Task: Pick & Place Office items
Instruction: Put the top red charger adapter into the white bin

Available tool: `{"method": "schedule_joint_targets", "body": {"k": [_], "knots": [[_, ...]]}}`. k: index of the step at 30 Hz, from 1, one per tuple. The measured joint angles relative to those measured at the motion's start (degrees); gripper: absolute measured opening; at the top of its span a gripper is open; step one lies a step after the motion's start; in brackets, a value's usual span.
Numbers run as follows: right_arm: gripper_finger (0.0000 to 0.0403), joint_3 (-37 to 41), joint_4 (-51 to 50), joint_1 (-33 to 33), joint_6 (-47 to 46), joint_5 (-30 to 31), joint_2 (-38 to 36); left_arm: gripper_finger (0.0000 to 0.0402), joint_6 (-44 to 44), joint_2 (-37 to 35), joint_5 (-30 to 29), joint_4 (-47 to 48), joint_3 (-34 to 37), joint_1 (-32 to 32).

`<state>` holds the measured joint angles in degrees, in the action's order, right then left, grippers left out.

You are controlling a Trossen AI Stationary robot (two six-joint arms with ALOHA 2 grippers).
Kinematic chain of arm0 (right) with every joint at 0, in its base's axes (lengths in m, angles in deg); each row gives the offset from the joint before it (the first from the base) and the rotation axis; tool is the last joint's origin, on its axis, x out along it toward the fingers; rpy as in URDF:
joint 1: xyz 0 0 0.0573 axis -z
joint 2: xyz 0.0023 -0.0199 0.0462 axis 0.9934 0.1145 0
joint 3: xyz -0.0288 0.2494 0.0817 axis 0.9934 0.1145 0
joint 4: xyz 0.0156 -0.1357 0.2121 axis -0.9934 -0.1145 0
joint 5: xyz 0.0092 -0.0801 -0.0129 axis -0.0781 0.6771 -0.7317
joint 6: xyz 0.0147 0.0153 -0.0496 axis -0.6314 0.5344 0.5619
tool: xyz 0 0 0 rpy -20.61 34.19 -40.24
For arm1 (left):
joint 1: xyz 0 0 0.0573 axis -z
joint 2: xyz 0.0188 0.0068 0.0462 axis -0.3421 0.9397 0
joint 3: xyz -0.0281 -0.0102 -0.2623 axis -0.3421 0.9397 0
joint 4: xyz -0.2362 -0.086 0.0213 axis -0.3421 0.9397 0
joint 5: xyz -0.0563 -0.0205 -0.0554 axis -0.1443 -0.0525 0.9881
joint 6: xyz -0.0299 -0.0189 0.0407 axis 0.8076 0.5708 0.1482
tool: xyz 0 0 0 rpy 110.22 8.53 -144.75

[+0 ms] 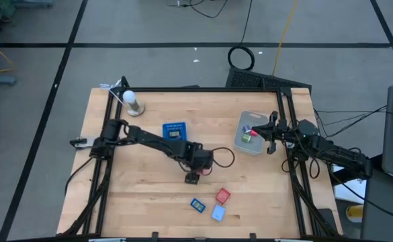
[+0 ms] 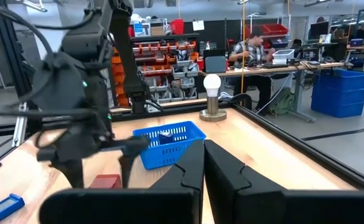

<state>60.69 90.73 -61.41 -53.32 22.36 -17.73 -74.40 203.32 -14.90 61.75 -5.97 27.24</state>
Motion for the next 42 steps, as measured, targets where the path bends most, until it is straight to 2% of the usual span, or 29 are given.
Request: {"method": "schedule_joint_targets", "body": {"k": [4,8,11,16,25,33,38,42], "knots": [[0.0004,0.00,-0.04,0.01,-0.40,-0.01,0.00,0.0367,0.52,0.60,3.24,-0.15,-0.02,-1.10],[0.0004,0.00,-0.07,0.01,-0.04,-0.01,0.00,0.0335,0.52,0.60,4.39,-0.19,-0.04,-1.66],[0.0004,0.00,-0.12,0.01,-0.03,-0.01,0.00,0.0296,-0.21,0.67,4.38,-0.26,-0.04,-1.53],[0.0004,0.00,-0.20,0.01,-0.03,-0.01,0.00,0.0206,-1.74,0.55,4.85,-0.48,-0.04,-0.96],[0.0004,0.00,-0.16,0.00,-0.41,-0.05,0.14,0.0208,-3.64,-4.64,4.67,-0.92,0.02,-0.35],[0.0004,0.00,-0.20,0.01,-0.44,-0.19,0.84,0.0208,-7.72,-17.31,3.95,-2.07,0.94,1.01],[0.0004,-0.02,-0.26,0.01,-0.44,-0.21,2.00,0.0208,-7.42,-27.92,-2.01,-6.09,6.66,2.94],[0.0004,-0.02,-0.24,0.01,-0.44,-0.20,2.98,0.0208,-6.12,-37.96,-8.30,-9.84,15.06,4.61]]}}
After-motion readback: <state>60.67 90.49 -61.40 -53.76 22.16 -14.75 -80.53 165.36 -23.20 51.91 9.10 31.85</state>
